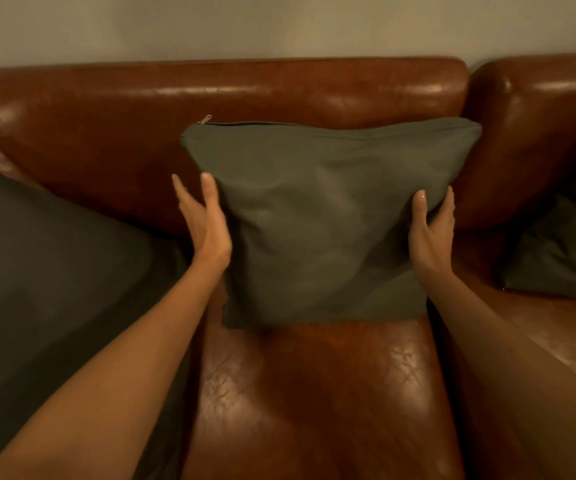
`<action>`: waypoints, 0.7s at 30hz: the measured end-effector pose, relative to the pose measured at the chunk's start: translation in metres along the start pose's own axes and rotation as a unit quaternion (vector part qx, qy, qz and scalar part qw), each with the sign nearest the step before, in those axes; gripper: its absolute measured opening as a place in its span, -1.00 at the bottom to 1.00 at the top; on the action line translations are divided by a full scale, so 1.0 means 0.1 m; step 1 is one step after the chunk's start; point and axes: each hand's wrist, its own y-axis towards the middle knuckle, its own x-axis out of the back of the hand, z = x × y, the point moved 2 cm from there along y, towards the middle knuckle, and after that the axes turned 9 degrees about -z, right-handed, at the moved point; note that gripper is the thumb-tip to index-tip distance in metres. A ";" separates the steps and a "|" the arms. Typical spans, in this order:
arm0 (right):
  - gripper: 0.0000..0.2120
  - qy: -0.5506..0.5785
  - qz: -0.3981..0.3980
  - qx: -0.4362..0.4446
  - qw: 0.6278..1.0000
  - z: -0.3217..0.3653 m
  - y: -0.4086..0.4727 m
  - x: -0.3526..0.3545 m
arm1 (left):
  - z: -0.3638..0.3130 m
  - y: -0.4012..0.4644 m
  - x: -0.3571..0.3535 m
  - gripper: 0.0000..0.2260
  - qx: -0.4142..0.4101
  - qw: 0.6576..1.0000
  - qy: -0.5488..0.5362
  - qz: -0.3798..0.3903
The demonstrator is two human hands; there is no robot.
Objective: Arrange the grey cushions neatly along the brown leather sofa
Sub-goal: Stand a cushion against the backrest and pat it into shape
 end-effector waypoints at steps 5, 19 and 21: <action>-0.67 0.053 -0.051 0.041 0.996 0.30 -0.03 0.34 | -0.61 0.04 0.21 -0.67 -0.119 0.990 0.073 0.006; -0.82 0.051 -0.028 0.123 0.991 0.25 0.95 1.69 | -1.43 -1.54 -1.24 -0.86 -0.323 0.907 0.087 0.257; -0.82 0.056 -0.030 0.104 0.993 0.07 1.30 1.97 | -1.41 -1.82 -1.57 -0.86 -0.334 0.892 0.115 0.280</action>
